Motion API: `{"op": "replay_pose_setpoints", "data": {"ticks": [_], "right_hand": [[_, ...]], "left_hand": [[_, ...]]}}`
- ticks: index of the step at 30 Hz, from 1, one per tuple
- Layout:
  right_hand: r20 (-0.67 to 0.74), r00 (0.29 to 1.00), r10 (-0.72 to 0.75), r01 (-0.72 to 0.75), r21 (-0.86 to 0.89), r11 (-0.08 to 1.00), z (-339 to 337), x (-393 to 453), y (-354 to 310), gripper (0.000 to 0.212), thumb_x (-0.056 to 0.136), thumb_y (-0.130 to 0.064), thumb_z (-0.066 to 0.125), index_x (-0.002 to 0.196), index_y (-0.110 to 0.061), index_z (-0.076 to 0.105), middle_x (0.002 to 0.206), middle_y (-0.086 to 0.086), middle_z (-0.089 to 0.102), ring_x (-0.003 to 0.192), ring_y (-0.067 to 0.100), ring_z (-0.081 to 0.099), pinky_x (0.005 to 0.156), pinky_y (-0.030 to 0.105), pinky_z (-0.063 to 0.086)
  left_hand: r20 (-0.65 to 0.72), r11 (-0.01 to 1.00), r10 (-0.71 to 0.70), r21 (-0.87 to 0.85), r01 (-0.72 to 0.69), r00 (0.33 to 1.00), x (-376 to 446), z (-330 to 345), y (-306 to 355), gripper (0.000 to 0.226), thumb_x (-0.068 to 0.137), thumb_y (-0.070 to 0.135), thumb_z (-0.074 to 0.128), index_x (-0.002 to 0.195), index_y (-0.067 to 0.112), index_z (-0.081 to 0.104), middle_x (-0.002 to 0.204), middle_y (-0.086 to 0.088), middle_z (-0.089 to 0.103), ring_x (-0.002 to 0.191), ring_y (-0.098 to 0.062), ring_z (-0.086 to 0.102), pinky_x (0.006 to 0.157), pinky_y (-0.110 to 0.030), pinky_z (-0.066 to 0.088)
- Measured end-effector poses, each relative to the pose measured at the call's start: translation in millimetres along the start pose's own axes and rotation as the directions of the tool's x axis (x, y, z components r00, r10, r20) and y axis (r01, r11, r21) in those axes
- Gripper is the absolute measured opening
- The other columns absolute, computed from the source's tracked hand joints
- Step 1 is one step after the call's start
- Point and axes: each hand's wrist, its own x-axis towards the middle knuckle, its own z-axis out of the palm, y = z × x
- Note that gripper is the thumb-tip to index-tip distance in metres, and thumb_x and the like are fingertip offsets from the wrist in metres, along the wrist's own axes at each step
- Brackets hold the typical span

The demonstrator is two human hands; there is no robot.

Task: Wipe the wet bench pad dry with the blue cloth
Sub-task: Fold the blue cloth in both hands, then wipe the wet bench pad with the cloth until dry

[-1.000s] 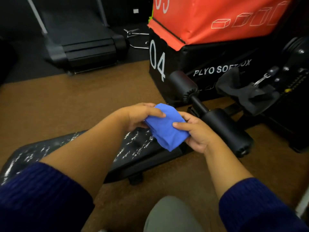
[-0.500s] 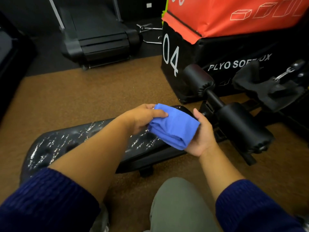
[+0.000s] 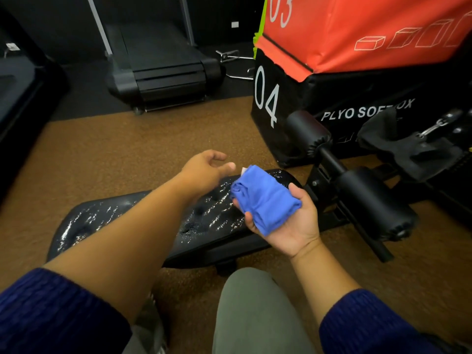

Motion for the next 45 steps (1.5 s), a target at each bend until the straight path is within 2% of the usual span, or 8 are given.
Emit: {"op": "replay_pose_setpoints", "data": {"ticks": [10, 17, 24, 29, 31, 33, 38, 45], "right_hand": [[-0.193, 0.964, -0.182, 0.196, 0.054, 0.979, -50.8, -22.4, -18.1, 0.069, 0.085, -0.049, 0.041, 0.14, -0.008, 0.038, 0.141, 0.029, 0.037, 0.128, 0.05, 0.035, 0.102, 0.067, 0.027], [-0.377, 0.91, -0.174, 0.19, 0.007, 0.982, -103.0, 0.7, -49.0, 0.075, 0.062, -0.032, 0.064, 0.13, -0.004, 0.046, 0.132, 0.028, 0.043, 0.102, 0.044, 0.052, 0.073, 0.04, 0.048], [-0.53, 0.758, -0.38, 0.253, -0.299, 0.92, -144.6, 42.5, -93.1, 0.079, 0.036, -0.036, 0.084, 0.105, -0.009, 0.058, 0.099, 0.017, 0.063, 0.09, 0.033, 0.065, 0.089, 0.041, 0.049], [-0.461, 0.619, -0.636, 0.029, -0.796, 0.605, -145.7, 76.1, -125.2, 0.021, 0.081, -0.022, 0.044, 0.094, -0.017, 0.059, 0.042, 0.006, 0.046, 0.033, 0.014, 0.036, 0.047, 0.023, 0.016], [-0.377, 0.657, -0.653, -0.06, -0.889, 0.453, -148.3, 91.6, -136.9, 0.036, 0.08, -0.018, 0.042, 0.112, -0.018, 0.058, 0.062, 0.02, 0.049, 0.05, 0.019, 0.045, 0.044, 0.019, 0.028], [-0.288, 0.654, -0.699, -0.162, -0.957, 0.242, -159.2, 110.3, -148.0, 0.051, 0.074, -0.023, 0.046, 0.125, -0.023, 0.055, 0.109, 0.013, 0.06, 0.096, 0.021, 0.057, 0.079, 0.031, 0.05], [-0.288, 0.728, -0.622, -0.609, -0.69, -0.392, -168.3, 147.2, -159.4, 0.061, 0.086, -0.033, 0.048, 0.142, -0.041, 0.026, 0.156, -0.004, 0.011, 0.133, 0.032, 0.022, 0.11, 0.04, 0.02], [-0.487, 0.715, -0.501, -0.69, -0.607, -0.395, -202.7, 169.0, -150.7, 0.065, 0.085, -0.064, 0.04, 0.143, -0.046, 0.017, 0.157, -0.002, 0.003, 0.138, 0.035, 0.014, 0.112, 0.043, 0.017]], "left_hand": [[-0.023, 0.999, -0.038, -0.001, 0.038, 0.999, 13.6, 2.0, -21.4, 0.014, 0.098, 0.024, 0.047, 0.096, 0.029, 0.061, 0.096, 0.004, 0.064, 0.074, -0.014, 0.057, 0.064, -0.025, 0.043], [0.009, 0.981, -0.107, 0.164, 0.104, 0.994, 59.8, 37.1, -55.1, 0.027, 0.096, 0.023, 0.052, 0.122, 0.019, 0.06, 0.109, -0.001, 0.061, 0.094, -0.017, 0.056, 0.086, -0.028, 0.046], [0.084, 0.89, -0.078, 0.455, 0.031, 0.993, 98.2, 72.2, -101.0, 0.042, 0.094, 0.029, 0.054, 0.135, 0.022, 0.049, 0.143, -0.001, 0.044, 0.128, -0.023, 0.046, 0.109, -0.034, 0.036], [0.126, 0.675, -0.15, 0.737, 0.009, 0.981, 120.1, 69.0, -123.6, 0.061, 0.094, 0.024, 0.052, 0.149, 0.023, 0.025, 0.161, -0.005, 0.015, 0.146, -0.029, 0.019, 0.117, -0.045, 0.025], [0.155, 0.648, -0.172, 0.762, -0.007, 0.973, 124.3, 66.0, -126.6, 0.067, 0.093, 0.027, 0.054, 0.151, 0.023, 0.02, 0.161, -0.005, 0.01, 0.148, -0.03, 0.013, 0.119, -0.045, 0.021], [0.176, 0.634, -0.181, 0.773, -0.022, 0.968, 128.8, 63.2, -129.1, 0.072, 0.092, 0.032, 0.057, 0.152, 0.023, 0.017, 0.162, -0.004, 0.007, 0.148, -0.03, 0.009, 0.119, -0.046, 0.019], [0.143, 0.577, -0.261, 0.816, 0.036, 0.955, 142.3, 51.3, -139.3, 0.087, 0.085, 0.045, 0.064, 0.152, 0.023, 0.013, 0.162, -0.004, 0.003, 0.148, -0.034, 0.005, 0.118, -0.05, 0.02], [0.225, 0.513, -0.357, 0.858, -0.011, 0.907, 142.9, 35.8, -142.8, 0.107, 0.076, 0.041, 0.075, 0.153, 0.02, 0.004, 0.162, -0.002, -0.004, 0.149, -0.028, 0.003, 0.118, -0.044, 0.02]]}}
